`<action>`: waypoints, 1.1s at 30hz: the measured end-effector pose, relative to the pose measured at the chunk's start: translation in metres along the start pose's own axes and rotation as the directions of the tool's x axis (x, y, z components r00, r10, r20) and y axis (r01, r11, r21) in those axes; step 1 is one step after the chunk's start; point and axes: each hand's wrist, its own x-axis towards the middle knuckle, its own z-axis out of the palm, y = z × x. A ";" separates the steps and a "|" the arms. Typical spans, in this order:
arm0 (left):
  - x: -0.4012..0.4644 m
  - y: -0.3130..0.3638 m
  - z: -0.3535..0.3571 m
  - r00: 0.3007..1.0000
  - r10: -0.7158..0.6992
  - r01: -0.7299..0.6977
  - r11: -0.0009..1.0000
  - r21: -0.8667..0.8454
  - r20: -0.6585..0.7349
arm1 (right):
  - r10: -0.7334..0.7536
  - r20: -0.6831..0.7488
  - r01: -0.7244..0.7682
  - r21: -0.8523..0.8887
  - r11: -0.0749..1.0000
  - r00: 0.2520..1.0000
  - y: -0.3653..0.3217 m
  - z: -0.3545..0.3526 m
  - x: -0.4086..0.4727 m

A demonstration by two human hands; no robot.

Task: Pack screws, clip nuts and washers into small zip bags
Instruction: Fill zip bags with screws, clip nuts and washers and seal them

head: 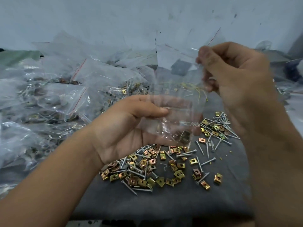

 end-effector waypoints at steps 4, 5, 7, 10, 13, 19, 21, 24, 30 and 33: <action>0.001 0.003 0.001 0.996 0.035 -0.030 0.997 -0.065 0.081 | 0.070 0.073 -0.078 0.122 0.989 0.995 0.012 -0.004 -0.001; 0.001 0.004 0.001 0.995 0.050 -0.043 0.996 -0.083 0.085 | 0.070 0.091 -0.083 0.143 0.986 0.993 0.015 -0.004 -0.002; 0.002 0.005 0.000 0.994 0.066 -0.055 0.992 -0.117 0.089 | 0.054 0.129 -0.075 0.164 0.984 0.990 0.019 -0.004 -0.004; 0.004 0.006 -0.002 0.996 0.071 -0.065 0.991 -0.116 0.056 | 0.027 0.169 -0.051 0.139 0.989 0.985 0.021 -0.002 -0.008; 0.008 0.004 -0.007 0.982 0.156 -0.152 0.987 0.050 -0.102 | -0.042 0.182 0.029 0.071 0.997 0.982 0.019 0.008 -0.012; 0.007 0.009 -0.028 0.795 0.444 -0.194 0.832 0.520 -0.413 | -0.044 0.060 0.058 -0.254 0.966 0.997 0.029 0.016 -0.015; 0.002 0.013 -0.036 0.752 0.454 -0.106 0.800 0.591 -0.479 | 0.058 0.172 0.012 -0.380 0.925 0.983 0.034 0.001 -0.019; -0.006 0.015 -0.044 0.735 0.439 0.066 0.712 0.699 -0.517 | 0.348 0.455 0.042 -0.654 0.755 0.819 0.041 -0.010 -0.029; -0.002 0.014 -0.042 0.680 0.539 0.141 0.569 0.810 -0.497 | 0.599 0.458 0.032 -0.811 0.585 0.656 0.039 0.000 -0.034; -0.001 0.017 -0.042 0.669 0.558 0.127 0.564 0.816 -0.491 | 0.606 0.451 0.036 -0.820 0.572 0.655 0.038 -0.003 -0.035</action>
